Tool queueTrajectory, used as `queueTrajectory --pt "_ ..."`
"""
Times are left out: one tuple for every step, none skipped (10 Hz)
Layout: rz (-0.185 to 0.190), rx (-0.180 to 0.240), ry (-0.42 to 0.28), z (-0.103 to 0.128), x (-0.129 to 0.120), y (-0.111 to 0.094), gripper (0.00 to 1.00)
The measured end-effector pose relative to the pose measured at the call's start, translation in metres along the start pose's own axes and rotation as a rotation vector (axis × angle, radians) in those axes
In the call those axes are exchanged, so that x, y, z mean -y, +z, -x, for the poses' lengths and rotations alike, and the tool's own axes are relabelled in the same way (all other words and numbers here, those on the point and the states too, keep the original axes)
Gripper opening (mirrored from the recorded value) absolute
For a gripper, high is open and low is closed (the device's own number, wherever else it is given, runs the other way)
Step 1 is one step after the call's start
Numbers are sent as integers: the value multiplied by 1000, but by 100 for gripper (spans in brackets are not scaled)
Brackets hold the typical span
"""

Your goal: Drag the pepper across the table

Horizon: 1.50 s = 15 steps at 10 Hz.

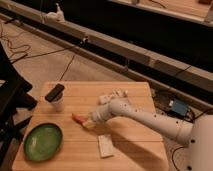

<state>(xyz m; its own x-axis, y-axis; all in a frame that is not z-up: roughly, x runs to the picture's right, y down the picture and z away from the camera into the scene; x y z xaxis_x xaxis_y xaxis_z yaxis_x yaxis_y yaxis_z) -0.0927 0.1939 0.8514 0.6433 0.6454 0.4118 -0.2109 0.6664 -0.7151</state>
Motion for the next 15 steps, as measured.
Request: queueTrajectory --pt "-10 -5 12 -5 -1 -5 0" --pt "-23 -11 29 -12 -1 -12 0" --pt "-36 -17 44 -18 -2 -19 0" --pt "-54 -21 65 -26 -1 -29 0" --pt "-73 -24 86 -33 0 -39 0" --pt "-94 -26 106 -40 1 -50 0" --pt "-114 -30 123 -47 2 -61 0" --pt "-138 -35 148 -56 2 -75 0" --pt "-153 -39 166 -63 1 -84 0" --pt "-171 -44 193 -73 0 -94 0" --pt "-189 -52 223 -84 -1 -105 0" --pt "-206 -58 252 -94 -3 -115 0" --pt "-222 -62 278 -104 -6 -124 0" --pt "-249 -61 306 -112 -8 -138 0" --pt "-272 -63 327 -119 -10 -150 0"
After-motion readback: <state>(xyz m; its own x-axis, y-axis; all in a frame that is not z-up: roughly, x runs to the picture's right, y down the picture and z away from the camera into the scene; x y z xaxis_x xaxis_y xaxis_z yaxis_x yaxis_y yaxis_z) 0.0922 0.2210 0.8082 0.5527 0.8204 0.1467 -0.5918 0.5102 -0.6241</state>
